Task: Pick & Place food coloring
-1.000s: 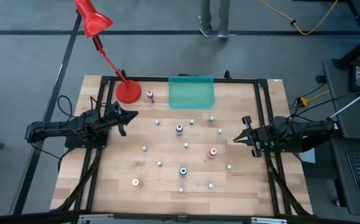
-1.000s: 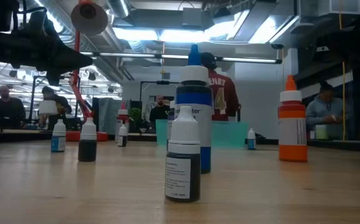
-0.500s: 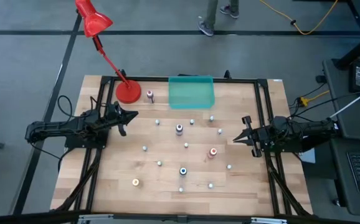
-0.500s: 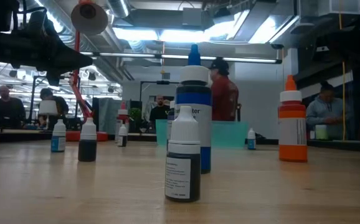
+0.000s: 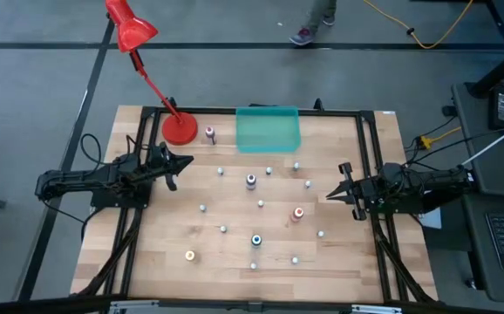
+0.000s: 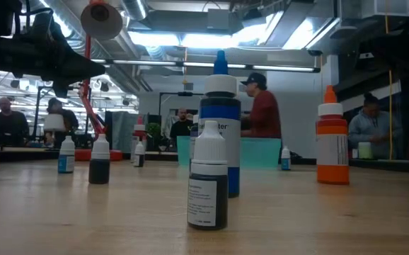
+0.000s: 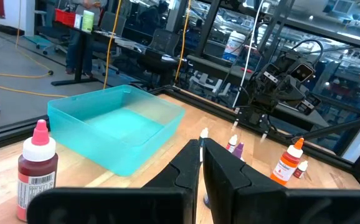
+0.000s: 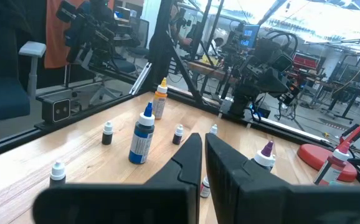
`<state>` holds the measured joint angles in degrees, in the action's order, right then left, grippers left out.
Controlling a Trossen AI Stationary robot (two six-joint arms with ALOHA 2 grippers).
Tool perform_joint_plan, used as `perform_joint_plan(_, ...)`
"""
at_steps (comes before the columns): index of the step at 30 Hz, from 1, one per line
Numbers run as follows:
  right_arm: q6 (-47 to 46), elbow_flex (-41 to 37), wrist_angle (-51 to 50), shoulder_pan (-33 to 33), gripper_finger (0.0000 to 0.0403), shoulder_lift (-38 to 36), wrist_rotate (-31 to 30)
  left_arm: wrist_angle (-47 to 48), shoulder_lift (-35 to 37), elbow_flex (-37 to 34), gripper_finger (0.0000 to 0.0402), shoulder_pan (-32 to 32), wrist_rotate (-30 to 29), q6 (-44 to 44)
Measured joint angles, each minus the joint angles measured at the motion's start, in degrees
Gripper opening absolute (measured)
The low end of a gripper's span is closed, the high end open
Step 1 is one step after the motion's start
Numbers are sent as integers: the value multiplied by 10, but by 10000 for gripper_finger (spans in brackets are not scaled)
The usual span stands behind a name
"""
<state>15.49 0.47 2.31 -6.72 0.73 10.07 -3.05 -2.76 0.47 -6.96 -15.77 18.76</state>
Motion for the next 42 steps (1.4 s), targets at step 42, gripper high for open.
perform_joint_plan(42, -2, 0, 9, 0, 26, 0, -119, 0, 0, 0, 17, 0, -1, -29)
